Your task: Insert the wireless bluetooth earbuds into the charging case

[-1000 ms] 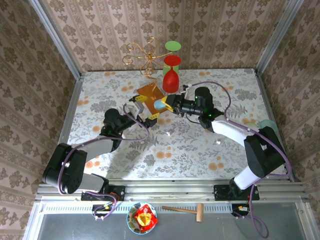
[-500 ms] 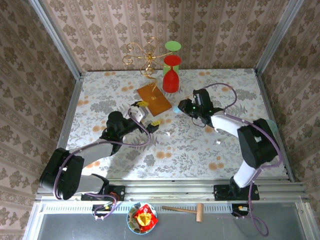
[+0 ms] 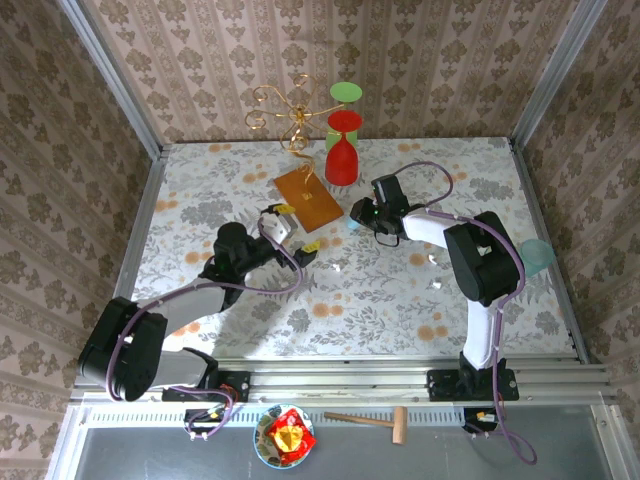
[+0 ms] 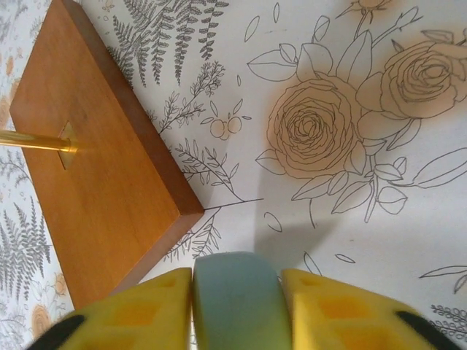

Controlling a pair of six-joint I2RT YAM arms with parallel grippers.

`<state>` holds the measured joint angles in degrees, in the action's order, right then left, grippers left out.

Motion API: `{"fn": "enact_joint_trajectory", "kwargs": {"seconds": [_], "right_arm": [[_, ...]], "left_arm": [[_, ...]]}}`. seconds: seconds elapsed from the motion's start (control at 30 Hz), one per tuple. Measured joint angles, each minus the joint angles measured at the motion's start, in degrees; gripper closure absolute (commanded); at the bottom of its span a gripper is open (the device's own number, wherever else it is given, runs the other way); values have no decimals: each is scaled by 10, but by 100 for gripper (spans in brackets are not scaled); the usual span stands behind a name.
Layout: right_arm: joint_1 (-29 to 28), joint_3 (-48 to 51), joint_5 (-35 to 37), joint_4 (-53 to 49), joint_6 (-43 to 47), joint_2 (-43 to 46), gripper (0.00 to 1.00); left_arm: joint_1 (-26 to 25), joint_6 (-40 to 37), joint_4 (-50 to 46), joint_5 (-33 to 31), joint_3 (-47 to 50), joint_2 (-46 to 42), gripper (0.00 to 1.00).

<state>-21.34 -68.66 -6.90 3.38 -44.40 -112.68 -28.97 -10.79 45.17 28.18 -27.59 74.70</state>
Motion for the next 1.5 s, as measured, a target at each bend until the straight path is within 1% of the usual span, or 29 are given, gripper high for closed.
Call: {"fn": "enact_joint_trajectory", "kwargs": {"seconds": [0.03,0.13,0.23,0.33,0.4,0.43,0.53,0.7,0.93,1.13,1.37,1.5], "right_arm": [[1,-4,6,-6,8,0,43],[3,-9,29,-30,33,4,31],[10,-7,60,-73,73,28,24],[20,2,95,-111,122,73,16],[28,5,118,-133,162,107,15],[33,5,130,-144,183,122,15],[45,5,156,-169,239,143,21],[69,-16,168,-231,280,111,26],[83,-49,167,-281,289,44,34],[88,-80,150,-306,289,19,39],[98,-116,120,-339,291,-19,53],[102,-121,110,-351,292,-27,53]], "left_arm": [[0,0,0,-1,0,-1,0],[0,0,0,-2,0,-2,0],[0,0,-4,-4,0,-4,0],[0,0,-11,-5,0,-9,0],[0,0,-13,-4,0,-10,0],[0,0,-15,-4,0,-10,0],[0,0,-15,-4,0,-9,0],[0,0,-10,-3,0,3,0],[0,0,-11,-4,0,5,0],[0,0,-12,-4,0,5,0],[0,0,-11,-4,-2,5,0],[0,0,-11,-4,-2,5,0]]}}
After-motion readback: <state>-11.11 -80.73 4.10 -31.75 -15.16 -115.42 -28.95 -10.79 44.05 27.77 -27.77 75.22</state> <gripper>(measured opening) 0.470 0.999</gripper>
